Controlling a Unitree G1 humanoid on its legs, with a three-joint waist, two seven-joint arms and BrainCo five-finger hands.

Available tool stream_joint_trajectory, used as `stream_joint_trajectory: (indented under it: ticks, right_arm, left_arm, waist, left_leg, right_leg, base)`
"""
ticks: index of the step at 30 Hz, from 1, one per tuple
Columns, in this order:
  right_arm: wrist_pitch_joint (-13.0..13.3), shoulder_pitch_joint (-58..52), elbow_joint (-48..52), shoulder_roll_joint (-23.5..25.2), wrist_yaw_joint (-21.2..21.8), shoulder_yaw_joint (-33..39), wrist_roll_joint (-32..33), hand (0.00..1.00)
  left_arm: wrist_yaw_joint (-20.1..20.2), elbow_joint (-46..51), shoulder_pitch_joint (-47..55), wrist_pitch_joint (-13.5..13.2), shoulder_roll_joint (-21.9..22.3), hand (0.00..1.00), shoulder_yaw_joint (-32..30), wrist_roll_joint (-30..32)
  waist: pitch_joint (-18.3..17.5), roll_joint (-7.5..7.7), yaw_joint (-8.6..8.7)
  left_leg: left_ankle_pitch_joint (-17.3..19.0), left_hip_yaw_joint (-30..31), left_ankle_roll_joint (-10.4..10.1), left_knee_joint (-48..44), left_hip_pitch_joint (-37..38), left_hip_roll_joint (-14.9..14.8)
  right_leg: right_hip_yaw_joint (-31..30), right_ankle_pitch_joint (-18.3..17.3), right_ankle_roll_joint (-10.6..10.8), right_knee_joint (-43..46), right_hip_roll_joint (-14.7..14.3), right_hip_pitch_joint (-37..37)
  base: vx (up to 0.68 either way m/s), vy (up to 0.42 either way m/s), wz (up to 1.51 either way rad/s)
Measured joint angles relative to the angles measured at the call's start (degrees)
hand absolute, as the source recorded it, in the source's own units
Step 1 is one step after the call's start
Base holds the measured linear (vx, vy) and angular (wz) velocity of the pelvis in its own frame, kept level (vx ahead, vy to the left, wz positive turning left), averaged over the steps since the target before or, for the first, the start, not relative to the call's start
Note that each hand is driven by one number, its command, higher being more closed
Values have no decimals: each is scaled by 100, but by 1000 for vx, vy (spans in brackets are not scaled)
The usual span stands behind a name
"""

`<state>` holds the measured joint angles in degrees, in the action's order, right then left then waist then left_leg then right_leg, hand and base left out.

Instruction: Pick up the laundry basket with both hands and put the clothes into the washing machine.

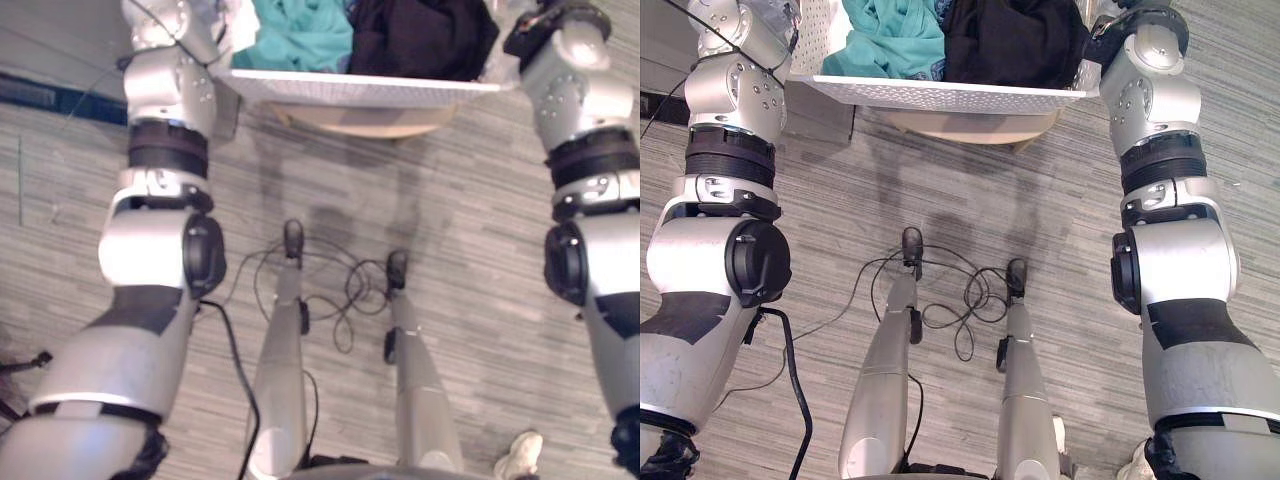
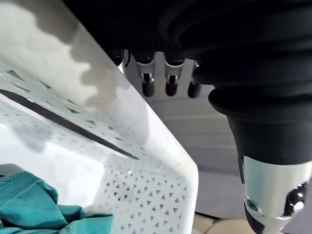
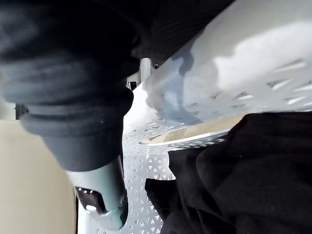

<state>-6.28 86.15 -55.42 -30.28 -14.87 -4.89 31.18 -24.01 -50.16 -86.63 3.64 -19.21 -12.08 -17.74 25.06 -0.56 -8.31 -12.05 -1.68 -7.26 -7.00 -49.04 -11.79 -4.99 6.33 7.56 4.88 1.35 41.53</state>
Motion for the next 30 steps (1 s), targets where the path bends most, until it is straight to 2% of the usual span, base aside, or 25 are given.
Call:
stream_joint_trajectory:
  ticks: [8,15,22,30]
  right_arm:
    - [-102,0,1,-12,1,228,-253,0]
    - [-106,-6,0,-30,30,239,-245,0]
    - [-106,-25,-1,-70,142,230,-136,0]
    - [-102,-42,-3,-64,177,198,-197,0]
  left_arm:
    - [3,1,12,82,105,0,-163,71]
    - [63,1,149,83,106,0,-203,97]
    - [273,37,253,73,106,0,-198,100]
    - [274,39,253,71,101,0,-203,97]
  waist:
    - [0,-1,16]
    - [1,-3,129]
    - [-1,-9,130]
    - [1,-12,120]
  left_leg:
    - [0,-12,0,-6,2,18]
    - [0,-24,1,-16,36,67]
    - [2,-107,2,-16,81,75]
    - [3,-115,3,-16,70,80]
  right_leg:
    - [-13,-144,-24,318,10,162]
    - [-61,-173,-11,389,64,184]
    - [-133,-173,-11,408,73,186]
    - [-137,-174,-12,402,76,196]
  base:
    - [0,0,0]
    - [0,0,0]
    - [-5,-4,-3]
    - [0,0,0]
